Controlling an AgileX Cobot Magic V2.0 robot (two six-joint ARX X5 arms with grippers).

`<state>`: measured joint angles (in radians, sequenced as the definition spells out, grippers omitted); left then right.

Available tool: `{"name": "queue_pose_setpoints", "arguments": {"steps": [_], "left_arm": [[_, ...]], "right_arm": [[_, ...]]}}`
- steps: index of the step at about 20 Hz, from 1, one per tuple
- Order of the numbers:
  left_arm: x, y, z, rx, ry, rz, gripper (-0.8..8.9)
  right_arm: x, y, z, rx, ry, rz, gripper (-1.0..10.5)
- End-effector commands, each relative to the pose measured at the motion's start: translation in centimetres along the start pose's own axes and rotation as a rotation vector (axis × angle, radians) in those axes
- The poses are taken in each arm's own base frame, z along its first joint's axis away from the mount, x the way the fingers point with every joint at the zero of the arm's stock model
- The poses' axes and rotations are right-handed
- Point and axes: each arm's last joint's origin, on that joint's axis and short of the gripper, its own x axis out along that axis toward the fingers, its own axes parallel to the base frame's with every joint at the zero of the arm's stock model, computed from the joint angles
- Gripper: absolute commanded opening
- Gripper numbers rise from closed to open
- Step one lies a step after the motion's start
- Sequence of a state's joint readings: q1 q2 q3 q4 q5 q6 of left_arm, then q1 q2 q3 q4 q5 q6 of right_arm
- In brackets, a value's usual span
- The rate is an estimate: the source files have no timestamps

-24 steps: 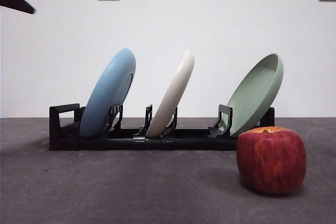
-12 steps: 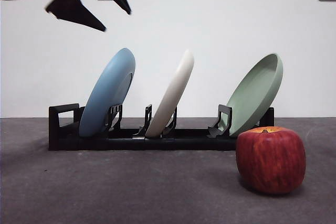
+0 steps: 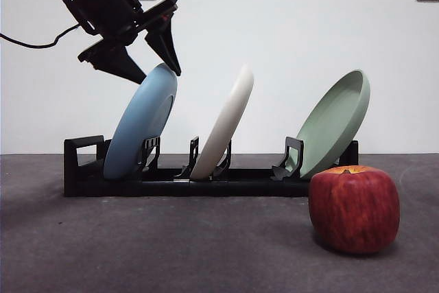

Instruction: Take the blue plate from the plate rack,put the plate on the table,take the apple from the table,put the apple in the plate

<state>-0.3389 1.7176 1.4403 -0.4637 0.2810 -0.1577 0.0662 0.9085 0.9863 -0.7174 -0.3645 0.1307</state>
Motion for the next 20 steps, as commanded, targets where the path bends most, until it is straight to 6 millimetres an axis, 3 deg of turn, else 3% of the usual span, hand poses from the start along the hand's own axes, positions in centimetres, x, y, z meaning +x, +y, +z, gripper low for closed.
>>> {"name": "queue_pose_setpoints", "arguments": {"steps": [1, 6, 10, 16, 18, 20], "left_arm": [[0.2, -0.1, -0.1, 0.021, 0.004, -0.011, -0.08], [0.1, -0.4, 0.1, 0.038, 0.000, -0.020, -0.08], [-2.0, -1.8, 2.4, 0.059, -0.038, -0.037, -0.08], [-9.6, -7.2, 6.6, 0.267, -0.105, -0.090, -0.08], [-12.8, -9.3, 6.5, 0.340, -0.131, -0.119, -0.08], [-15.9, -11.0, 5.2, 0.415, -0.117, -0.143, -0.08]], "right_arm": [[0.0, 0.0, 0.1, -0.012, -0.005, -0.001, 3.5], [0.0, 0.0, 0.1, -0.012, -0.005, -0.001, 3.5], [0.0, 0.0, 0.1, -0.012, -0.005, -0.001, 3.5], [0.0, 0.0, 0.1, -0.012, -0.005, -0.001, 3.5], [0.0, 0.0, 0.1, -0.012, -0.005, -0.001, 3.5], [0.0, 0.0, 0.1, -0.012, -0.005, -0.001, 3.5]]}}
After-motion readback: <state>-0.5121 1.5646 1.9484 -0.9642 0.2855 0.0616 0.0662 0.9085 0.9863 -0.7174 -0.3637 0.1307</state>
